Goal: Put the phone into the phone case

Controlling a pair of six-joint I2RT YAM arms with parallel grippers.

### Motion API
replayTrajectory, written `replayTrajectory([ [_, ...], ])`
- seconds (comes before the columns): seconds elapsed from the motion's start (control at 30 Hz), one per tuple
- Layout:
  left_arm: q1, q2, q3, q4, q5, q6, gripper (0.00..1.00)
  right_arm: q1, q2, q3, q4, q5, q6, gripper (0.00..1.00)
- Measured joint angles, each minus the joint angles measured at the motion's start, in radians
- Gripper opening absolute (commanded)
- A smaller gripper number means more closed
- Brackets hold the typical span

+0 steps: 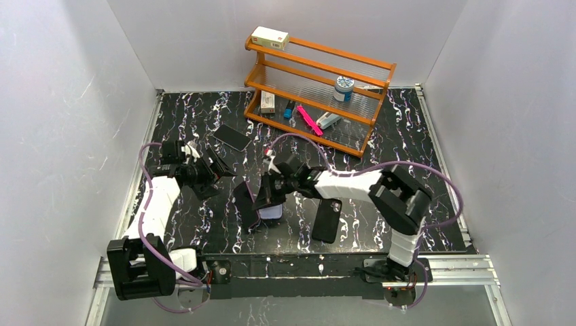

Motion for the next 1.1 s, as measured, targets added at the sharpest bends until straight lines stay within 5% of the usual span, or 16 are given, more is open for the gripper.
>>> replayTrajectory([
  [0.47, -0.079, 0.053, -0.056, 0.069, 0.014, -0.013, 0.76, -0.166, -0.310, -0.138, -0.056, 0.077, 0.026, 0.01],
  [0.67, -0.202, 0.105, -0.130, 0.214, 0.016, -0.087, 0.70, -0.174, -0.311, -0.199, -0.077, 0.104, 0.065, 0.01],
  [1.1, -0.273, 0.194, -0.250, 0.526, 0.077, -0.228, 0.64, -0.192, -0.194, -0.239, -0.027, 0.101, 0.117, 0.01],
])
